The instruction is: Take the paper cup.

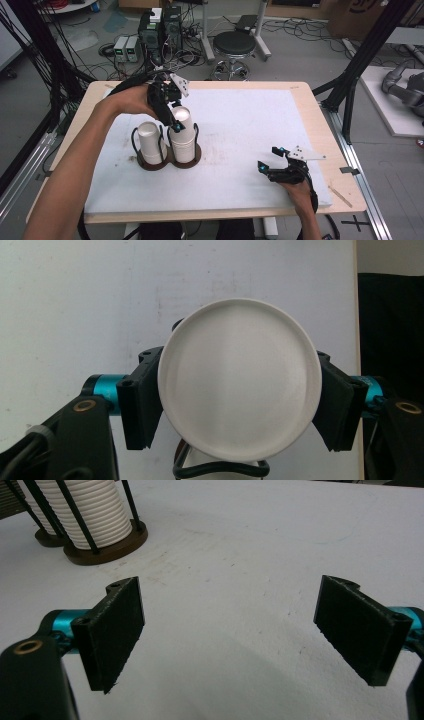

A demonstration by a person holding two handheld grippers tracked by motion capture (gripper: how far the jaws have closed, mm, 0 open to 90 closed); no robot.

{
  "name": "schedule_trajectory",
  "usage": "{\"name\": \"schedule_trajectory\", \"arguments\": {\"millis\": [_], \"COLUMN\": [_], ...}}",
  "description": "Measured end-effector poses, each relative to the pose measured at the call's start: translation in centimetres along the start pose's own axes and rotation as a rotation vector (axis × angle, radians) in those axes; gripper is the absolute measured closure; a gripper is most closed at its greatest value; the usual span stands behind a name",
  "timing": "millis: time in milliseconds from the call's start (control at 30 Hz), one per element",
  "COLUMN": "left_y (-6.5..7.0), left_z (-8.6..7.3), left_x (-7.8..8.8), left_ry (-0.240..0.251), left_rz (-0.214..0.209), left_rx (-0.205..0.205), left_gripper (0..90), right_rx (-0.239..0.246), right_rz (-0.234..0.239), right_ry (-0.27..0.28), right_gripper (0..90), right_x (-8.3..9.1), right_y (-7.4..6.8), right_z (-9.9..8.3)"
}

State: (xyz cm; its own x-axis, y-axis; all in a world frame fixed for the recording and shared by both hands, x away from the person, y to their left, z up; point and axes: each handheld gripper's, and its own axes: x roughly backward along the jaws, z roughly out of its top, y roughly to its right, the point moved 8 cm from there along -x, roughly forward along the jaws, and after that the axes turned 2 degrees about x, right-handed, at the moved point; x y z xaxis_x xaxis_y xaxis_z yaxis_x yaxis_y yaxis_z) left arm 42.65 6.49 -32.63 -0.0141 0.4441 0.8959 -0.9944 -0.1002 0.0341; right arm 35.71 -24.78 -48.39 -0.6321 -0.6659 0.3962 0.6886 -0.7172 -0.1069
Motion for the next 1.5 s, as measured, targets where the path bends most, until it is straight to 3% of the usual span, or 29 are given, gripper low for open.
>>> {"name": "schedule_trajectory", "arguments": {"millis": [600, 1500], "left_y": [0.0, 0.2], "left_z": [0.2, 0.6], "left_x": [1.3, 5.2], "left_ry": [0.065, 0.225], "left_rz": [0.001, 0.041], "left_rx": [0.018, 0.054], "left_gripper": [32.7, 32.9], "right_rx": [-0.003, -0.002], "right_rz": [-0.001, -0.005], "right_ry": [-0.005, -0.012], "right_gripper": [13.1, 13.1], "right_x": [0.0, -0.1], "right_y": [0.0, 0.0], "right_z": [0.0, -0.1]}}
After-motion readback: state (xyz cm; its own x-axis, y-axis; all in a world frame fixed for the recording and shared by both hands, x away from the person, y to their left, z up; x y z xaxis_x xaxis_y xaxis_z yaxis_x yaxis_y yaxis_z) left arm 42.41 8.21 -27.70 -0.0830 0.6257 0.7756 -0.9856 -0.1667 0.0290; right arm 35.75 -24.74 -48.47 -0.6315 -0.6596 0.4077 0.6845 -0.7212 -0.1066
